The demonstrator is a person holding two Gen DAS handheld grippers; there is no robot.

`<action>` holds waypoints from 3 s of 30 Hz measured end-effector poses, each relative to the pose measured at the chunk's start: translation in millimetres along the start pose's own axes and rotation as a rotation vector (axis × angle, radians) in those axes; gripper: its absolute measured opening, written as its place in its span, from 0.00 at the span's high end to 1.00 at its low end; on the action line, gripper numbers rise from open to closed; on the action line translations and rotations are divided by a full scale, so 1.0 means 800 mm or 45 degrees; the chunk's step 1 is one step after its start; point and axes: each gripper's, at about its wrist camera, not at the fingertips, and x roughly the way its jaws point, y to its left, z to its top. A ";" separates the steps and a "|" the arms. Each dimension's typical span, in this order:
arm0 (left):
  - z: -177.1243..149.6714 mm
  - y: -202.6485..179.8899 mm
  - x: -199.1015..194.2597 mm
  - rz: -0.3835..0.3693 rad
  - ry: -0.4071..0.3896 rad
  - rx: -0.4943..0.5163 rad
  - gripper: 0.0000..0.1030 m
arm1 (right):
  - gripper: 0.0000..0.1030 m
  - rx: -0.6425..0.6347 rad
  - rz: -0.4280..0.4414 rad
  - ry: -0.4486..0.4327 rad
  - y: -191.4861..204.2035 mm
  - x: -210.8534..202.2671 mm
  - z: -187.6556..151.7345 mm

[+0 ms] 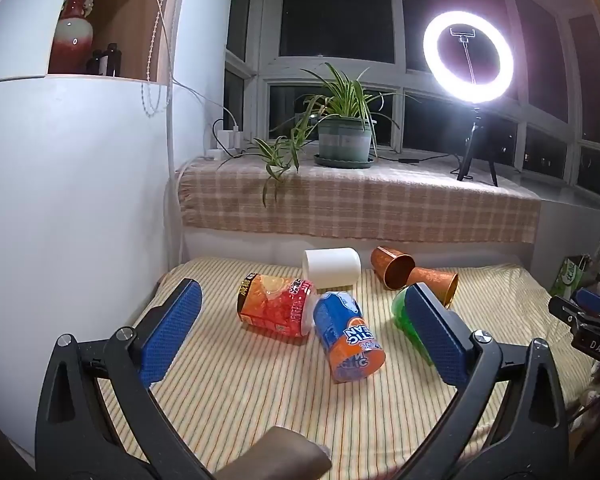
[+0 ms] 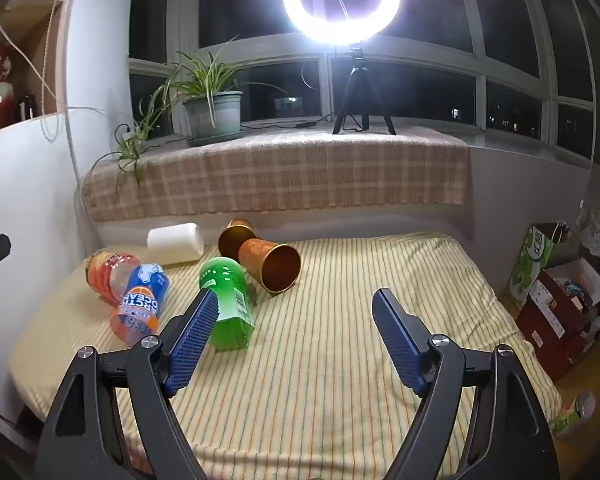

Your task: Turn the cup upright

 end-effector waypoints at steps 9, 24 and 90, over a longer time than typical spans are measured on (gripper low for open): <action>0.002 0.004 0.000 -0.008 -0.005 -0.012 0.00 | 0.23 -0.005 -0.019 0.005 0.000 -0.003 0.002; 0.004 0.007 -0.003 -0.003 -0.007 -0.008 0.00 | 0.23 0.017 -0.002 0.000 0.000 -0.002 0.002; -0.010 -0.001 -0.003 0.007 0.008 -0.022 0.00 | 0.23 -0.022 0.045 0.037 0.020 0.012 -0.002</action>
